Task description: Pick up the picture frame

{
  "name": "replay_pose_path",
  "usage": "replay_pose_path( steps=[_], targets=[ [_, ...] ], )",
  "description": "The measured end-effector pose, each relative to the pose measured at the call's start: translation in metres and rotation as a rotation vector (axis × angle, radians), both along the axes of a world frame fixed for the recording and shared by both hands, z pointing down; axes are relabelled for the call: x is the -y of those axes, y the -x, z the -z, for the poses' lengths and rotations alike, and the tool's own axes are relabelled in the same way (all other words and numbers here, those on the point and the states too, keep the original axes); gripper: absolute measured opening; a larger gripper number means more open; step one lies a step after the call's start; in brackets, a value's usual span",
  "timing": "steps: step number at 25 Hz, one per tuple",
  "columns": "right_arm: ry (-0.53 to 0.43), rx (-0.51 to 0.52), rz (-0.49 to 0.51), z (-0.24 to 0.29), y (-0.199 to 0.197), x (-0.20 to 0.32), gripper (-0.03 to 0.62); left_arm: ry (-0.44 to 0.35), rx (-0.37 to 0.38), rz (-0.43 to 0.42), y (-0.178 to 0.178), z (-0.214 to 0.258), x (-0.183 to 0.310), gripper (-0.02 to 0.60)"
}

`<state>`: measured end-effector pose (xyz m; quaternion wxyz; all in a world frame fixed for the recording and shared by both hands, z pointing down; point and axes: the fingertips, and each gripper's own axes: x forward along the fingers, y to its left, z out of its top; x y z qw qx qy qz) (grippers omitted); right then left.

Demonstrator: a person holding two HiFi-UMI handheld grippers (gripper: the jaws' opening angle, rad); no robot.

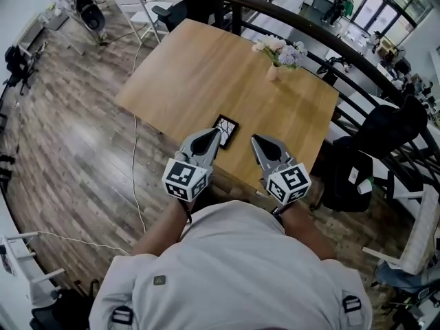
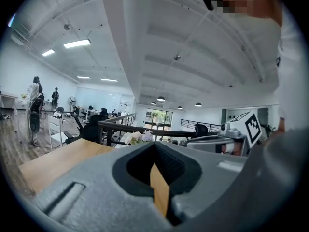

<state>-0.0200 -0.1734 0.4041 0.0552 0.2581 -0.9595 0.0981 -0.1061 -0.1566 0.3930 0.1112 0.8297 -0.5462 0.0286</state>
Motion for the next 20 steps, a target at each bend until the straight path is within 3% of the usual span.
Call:
replay_pose_path(
  steps=[9, 20],
  targets=[
    [-0.004, -0.012, -0.131, 0.002, 0.059, 0.033, 0.009, 0.010, 0.001, -0.125, 0.073, -0.001, 0.038, 0.003],
    [0.034, -0.037, -0.297, -0.015, 0.095, 0.042, 0.009, 0.040, 0.007, -0.332, 0.108, -0.016, 0.056, 0.005]
  ],
)
